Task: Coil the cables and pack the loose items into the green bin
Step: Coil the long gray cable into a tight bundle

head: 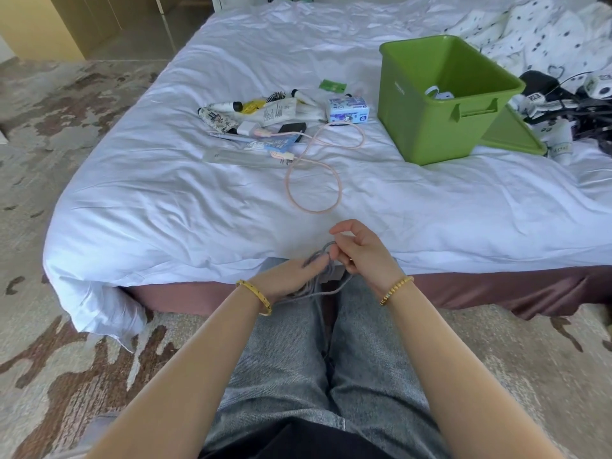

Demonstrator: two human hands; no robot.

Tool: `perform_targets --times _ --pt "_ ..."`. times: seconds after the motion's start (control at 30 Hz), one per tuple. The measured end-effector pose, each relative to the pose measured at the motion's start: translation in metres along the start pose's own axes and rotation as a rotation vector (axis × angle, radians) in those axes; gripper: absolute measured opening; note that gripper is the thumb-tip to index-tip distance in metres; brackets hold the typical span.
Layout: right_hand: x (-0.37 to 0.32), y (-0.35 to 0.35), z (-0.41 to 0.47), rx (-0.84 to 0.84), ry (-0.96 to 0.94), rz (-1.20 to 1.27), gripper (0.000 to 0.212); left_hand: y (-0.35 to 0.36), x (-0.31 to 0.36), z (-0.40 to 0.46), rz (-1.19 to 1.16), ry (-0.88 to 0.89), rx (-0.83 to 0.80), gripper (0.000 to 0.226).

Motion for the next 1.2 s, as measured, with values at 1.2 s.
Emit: perform_targets --times 1.2 --pt "0.041 -0.018 -0.013 -0.197 0.361 0.014 0.006 0.002 -0.014 0.002 0.065 0.093 0.539 0.033"
Point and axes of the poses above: each hand's wrist, its own z-axis towards the middle knuckle, its own y-axis out of the palm, x = y × z, the point moved 2 cm from there along z, towards the middle knuckle, and after that the axes turned 2 degrees about -z, right-handed, at the moved point
